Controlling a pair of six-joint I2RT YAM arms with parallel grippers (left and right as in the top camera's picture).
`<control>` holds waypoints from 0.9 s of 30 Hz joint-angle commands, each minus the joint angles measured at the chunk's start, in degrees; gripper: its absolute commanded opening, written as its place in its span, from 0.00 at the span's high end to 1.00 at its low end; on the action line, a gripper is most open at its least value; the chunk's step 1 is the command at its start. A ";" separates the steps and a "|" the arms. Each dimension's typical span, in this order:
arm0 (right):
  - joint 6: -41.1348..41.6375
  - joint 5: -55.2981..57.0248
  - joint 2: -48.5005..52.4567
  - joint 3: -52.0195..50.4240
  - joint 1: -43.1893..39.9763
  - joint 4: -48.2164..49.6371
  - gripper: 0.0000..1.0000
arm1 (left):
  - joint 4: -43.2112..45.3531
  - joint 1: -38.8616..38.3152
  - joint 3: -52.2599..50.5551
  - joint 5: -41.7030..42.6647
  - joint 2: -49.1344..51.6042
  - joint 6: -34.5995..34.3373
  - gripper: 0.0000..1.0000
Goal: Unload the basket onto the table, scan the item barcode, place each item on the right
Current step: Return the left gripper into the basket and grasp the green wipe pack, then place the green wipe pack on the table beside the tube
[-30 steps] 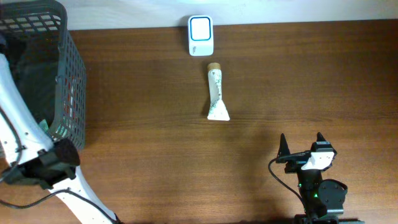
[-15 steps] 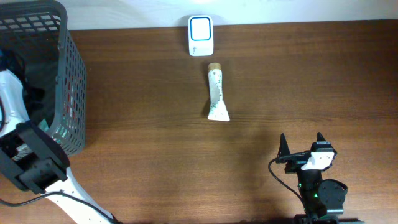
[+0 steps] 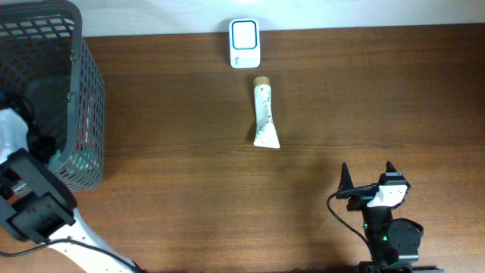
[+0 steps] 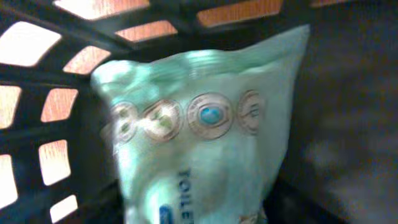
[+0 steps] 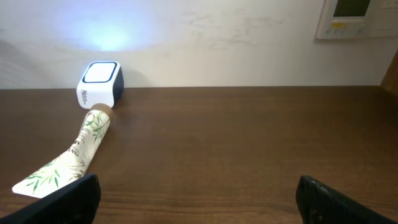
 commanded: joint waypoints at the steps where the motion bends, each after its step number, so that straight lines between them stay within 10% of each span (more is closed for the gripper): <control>1: -0.17 0.24 -0.39 -0.42 0.42 -0.20 0.01 | 0.07 0.48 -2.73 0.26 0.33 0.13 0.69; 4: -0.17 0.24 -0.39 -0.42 0.42 -0.20 0.01 | -1.95 0.48 0.37 0.33 -2.10 1.29 1.00; 19: -0.17 0.24 -0.39 -0.42 0.42 -0.20 0.01 | 3.37 -7.63 19.85 33.66 -35.80 1.84 1.00; 27: -0.17 0.24 -0.39 -0.42 0.42 -0.20 0.01 | 5.60 -40.74 18.51 33.68 -36.72 33.00 1.00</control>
